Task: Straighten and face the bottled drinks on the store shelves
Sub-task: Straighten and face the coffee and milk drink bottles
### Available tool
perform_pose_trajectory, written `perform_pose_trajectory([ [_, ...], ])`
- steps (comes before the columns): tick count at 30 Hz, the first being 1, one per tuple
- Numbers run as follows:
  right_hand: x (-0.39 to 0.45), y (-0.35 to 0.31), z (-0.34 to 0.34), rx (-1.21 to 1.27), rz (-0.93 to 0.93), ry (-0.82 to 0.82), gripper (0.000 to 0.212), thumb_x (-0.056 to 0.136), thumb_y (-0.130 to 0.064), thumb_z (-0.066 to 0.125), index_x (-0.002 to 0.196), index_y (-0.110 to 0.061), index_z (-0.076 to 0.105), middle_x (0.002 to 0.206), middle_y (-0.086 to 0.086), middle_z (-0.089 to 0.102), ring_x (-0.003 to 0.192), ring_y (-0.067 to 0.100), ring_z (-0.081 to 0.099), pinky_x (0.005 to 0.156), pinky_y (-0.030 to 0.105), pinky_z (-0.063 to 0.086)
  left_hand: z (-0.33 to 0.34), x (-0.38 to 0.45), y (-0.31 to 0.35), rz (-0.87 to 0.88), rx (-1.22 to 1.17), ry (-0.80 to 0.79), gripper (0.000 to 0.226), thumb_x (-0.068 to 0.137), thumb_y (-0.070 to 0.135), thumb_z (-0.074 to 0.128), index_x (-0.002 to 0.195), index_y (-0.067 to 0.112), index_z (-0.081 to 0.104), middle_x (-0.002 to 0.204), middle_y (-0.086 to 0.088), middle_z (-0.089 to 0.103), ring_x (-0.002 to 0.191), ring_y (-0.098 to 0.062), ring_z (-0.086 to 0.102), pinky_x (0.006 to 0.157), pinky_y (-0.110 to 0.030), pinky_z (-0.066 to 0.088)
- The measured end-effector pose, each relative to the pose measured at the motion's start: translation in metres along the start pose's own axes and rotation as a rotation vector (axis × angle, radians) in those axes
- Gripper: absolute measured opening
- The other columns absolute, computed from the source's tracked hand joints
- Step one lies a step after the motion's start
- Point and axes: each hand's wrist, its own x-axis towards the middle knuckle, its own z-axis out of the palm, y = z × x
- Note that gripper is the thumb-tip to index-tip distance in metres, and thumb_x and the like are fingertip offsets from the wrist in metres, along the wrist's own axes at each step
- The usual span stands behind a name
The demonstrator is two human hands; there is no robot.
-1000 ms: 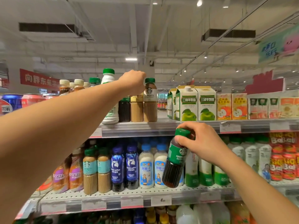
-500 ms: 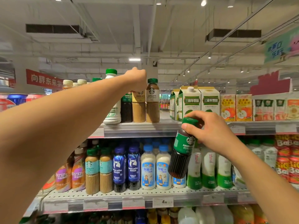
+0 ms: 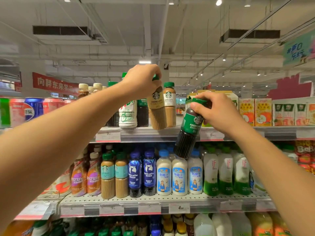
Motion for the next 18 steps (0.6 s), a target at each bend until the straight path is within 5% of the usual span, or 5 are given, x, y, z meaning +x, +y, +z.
perform_pose_trajectory([
  [8,0.035,-0.025,0.014,0.072,-0.001,0.053,0.025,0.091,-0.043,0.068,0.109,-0.025,0.071,0.095,-0.010,0.068,0.088,0.018,0.065,0.080,0.050,0.060,-0.020,-0.068,-0.016,0.009,-0.202,0.042,0.032,0.096,0.033,0.065,0.125,0.027,0.053,0.106,0.004,0.063,0.092,-0.018,0.063,0.075,-0.033,0.057],
  [13,0.060,-0.046,0.028,0.052,-0.048,0.066,0.025,0.096,-0.034,0.067,0.115,-0.018,0.070,0.103,-0.004,0.066,0.098,0.018,0.061,0.085,0.037,0.052,-0.018,-0.095,-0.029,-0.006,-0.303,0.007,0.038,0.094,0.032,0.067,0.127,0.027,0.047,0.103,0.005,0.063,0.076,0.001,0.060,0.056,-0.012,0.049],
  [18,0.088,-0.061,0.046,-0.013,-0.042,0.033,0.023,0.094,-0.043,0.064,0.109,-0.027,0.070,0.105,-0.003,0.068,0.108,0.026,0.060,0.095,0.050,0.052,-0.018,-0.113,-0.041,-0.003,-0.319,-0.028,0.042,0.094,0.034,0.067,0.129,0.027,0.045,0.099,0.003,0.066,0.081,-0.001,0.062,0.065,-0.021,0.057],
])
